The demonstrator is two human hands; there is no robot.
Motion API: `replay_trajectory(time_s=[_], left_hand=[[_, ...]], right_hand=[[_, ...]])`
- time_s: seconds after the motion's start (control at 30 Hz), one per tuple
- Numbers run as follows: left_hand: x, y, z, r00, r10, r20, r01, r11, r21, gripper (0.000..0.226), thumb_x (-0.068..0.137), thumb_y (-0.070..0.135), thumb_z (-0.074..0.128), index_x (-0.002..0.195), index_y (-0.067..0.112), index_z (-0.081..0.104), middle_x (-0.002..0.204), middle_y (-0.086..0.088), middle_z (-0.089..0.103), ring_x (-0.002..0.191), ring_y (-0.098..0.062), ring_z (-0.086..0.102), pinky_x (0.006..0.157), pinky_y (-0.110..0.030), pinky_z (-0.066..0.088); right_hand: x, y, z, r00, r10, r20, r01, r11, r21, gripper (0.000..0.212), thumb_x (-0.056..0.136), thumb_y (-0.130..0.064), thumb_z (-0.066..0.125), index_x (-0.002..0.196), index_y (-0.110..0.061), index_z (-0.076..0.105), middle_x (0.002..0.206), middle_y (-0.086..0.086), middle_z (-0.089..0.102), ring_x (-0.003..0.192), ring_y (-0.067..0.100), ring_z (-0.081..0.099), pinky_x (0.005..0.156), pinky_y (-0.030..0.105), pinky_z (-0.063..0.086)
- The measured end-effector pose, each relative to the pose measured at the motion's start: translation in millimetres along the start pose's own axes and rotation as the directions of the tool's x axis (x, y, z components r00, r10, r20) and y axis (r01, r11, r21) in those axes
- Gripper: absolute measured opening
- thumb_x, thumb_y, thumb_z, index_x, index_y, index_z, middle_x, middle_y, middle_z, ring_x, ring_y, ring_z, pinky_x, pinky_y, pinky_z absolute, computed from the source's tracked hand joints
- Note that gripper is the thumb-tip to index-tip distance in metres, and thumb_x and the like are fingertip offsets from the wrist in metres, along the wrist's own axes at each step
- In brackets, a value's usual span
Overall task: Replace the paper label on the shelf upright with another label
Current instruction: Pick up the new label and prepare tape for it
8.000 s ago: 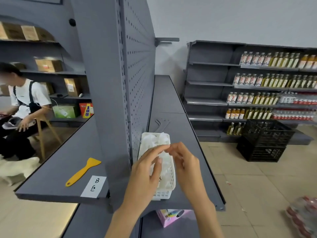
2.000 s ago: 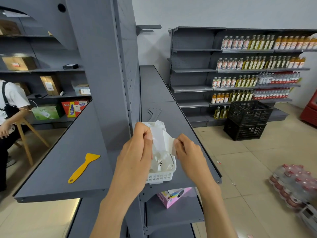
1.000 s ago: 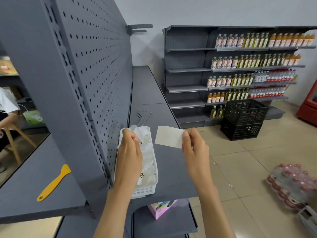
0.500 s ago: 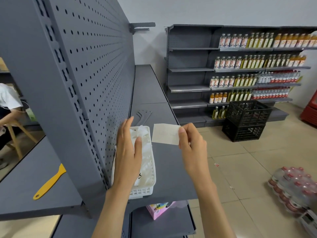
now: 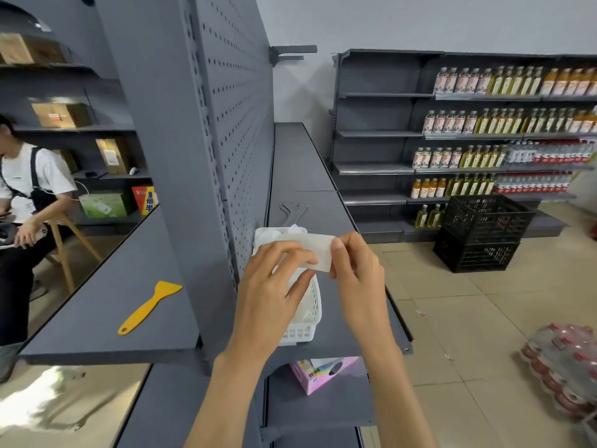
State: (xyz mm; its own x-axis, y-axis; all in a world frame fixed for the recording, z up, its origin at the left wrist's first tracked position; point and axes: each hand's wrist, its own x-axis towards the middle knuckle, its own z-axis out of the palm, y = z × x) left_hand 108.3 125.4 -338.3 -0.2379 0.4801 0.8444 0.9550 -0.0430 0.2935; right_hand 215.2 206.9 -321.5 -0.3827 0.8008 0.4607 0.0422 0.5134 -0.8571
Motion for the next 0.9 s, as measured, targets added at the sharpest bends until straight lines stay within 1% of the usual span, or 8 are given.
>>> replay_trajectory(time_s=[0.1, 0.23, 0.37, 0.43, 0.53, 0.6, 0.77, 0.9], left_hand=[[-4, 3, -16, 1.000, -0.029, 0.000, 0.029, 0.999, -0.021, 0.013, 0.089, 0.020, 0.064, 0.093, 0.012, 0.073, 0.098, -0.003, 0.071, 0.096, -0.022, 0.066, 0.080, -0.034, 0.055], [-2, 6, -37, 0.994, -0.107, 0.027, 0.110, 0.985, -0.134, 0.004, 0.091, 0.016, 0.066, 0.093, 0.013, 0.069, 0.096, 0.004, 0.069, 0.094, -0.016, 0.064, 0.078, -0.029, 0.054], [5, 7, -62, 0.942, -0.318, 0.109, 0.335, 0.854, -0.398, 0.004, 0.092, 0.013, 0.067, 0.089, 0.015, 0.065, 0.089, 0.012, 0.069, 0.089, -0.010, 0.064, 0.077, -0.016, 0.050], [8, 5, -76, 0.925, -0.353, 0.138, 0.375, 0.801, -0.466, 0.008, 0.093, 0.015, 0.067, 0.088, 0.021, 0.064, 0.086, 0.012, 0.070, 0.088, -0.011, 0.067, 0.074, -0.016, 0.050], [10, -1, -97, 0.914, -0.362, 0.181, 0.400, 0.737, -0.544, 0.016, 0.093, 0.015, 0.066, 0.086, 0.029, 0.063, 0.087, 0.013, 0.072, 0.087, -0.010, 0.071, 0.070, -0.022, 0.055], [12, -6, -108, 0.911, -0.362, 0.200, 0.407, 0.703, -0.584, 0.018, 0.093, 0.012, 0.066, 0.086, 0.028, 0.062, 0.086, 0.013, 0.071, 0.086, -0.003, 0.071, 0.068, -0.019, 0.055], [23, -14, -135, 0.923, -0.334, 0.193, 0.374, 0.656, -0.656, 0.012, 0.094, 0.010, 0.065, 0.089, 0.021, 0.064, 0.084, 0.008, 0.069, 0.079, -0.002, 0.067, 0.069, -0.015, 0.053], [44, -22, -156, 0.942, -0.292, 0.164, 0.325, 0.680, -0.657, 0.003, 0.095, 0.011, 0.064, 0.092, 0.014, 0.064, 0.086, 0.006, 0.070, 0.082, -0.009, 0.069, 0.069, -0.022, 0.055]], right_hand=[[-10, -9, 5, 1.000, -0.009, 0.000, 0.009, 1.000, 0.018, 0.028, 0.103, -0.026, 0.045, 0.080, -0.014, 0.053, 0.061, -0.005, 0.055, 0.051, 0.005, 0.042, 0.049, 0.015, 0.034], [-22, -27, 10, 1.000, -0.005, -0.026, 0.005, 1.000, 0.020, 0.026, 0.103, -0.026, 0.045, 0.082, -0.013, 0.055, 0.062, -0.004, 0.055, 0.050, 0.005, 0.042, 0.049, 0.015, 0.036], [-33, -50, 19, 0.997, -0.025, -0.077, 0.029, 0.998, 0.058, 0.022, 0.104, -0.027, 0.045, 0.083, -0.022, 0.052, 0.070, -0.008, 0.058, 0.059, 0.004, 0.052, 0.056, 0.012, 0.041], [-37, -61, 23, 0.993, -0.049, -0.104, 0.052, 0.998, 0.024, 0.016, 0.103, -0.027, 0.047, 0.088, -0.025, 0.052, 0.080, -0.012, 0.061, 0.072, 0.004, 0.057, 0.061, 0.010, 0.043], [-43, -74, 29, 0.989, -0.096, -0.112, 0.096, 0.995, -0.003, 0.006, 0.103, -0.025, 0.049, 0.098, -0.026, 0.052, 0.091, -0.021, 0.060, 0.082, -0.011, 0.056, 0.065, 0.006, 0.043], [-45, -82, 32, 0.987, -0.123, -0.100, 0.121, 0.992, -0.023, 0.003, 0.102, -0.026, 0.049, 0.102, -0.027, 0.053, 0.093, -0.021, 0.061, 0.087, -0.008, 0.058, 0.066, 0.009, 0.045], [-43, -105, 49, 0.986, -0.154, -0.067, 0.146, 0.983, -0.108, 0.010, 0.100, -0.023, 0.053, 0.092, -0.027, 0.056, 0.088, -0.017, 0.065, 0.088, 0.011, 0.064, 0.073, 0.041, 0.055], [-32, -130, 55, 0.969, -0.238, -0.073, 0.227, 0.965, -0.130, 0.013, 0.100, -0.021, 0.053, 0.088, -0.022, 0.057, 0.080, -0.016, 0.065, 0.077, 0.008, 0.060, 0.063, 0.029, 0.049]])
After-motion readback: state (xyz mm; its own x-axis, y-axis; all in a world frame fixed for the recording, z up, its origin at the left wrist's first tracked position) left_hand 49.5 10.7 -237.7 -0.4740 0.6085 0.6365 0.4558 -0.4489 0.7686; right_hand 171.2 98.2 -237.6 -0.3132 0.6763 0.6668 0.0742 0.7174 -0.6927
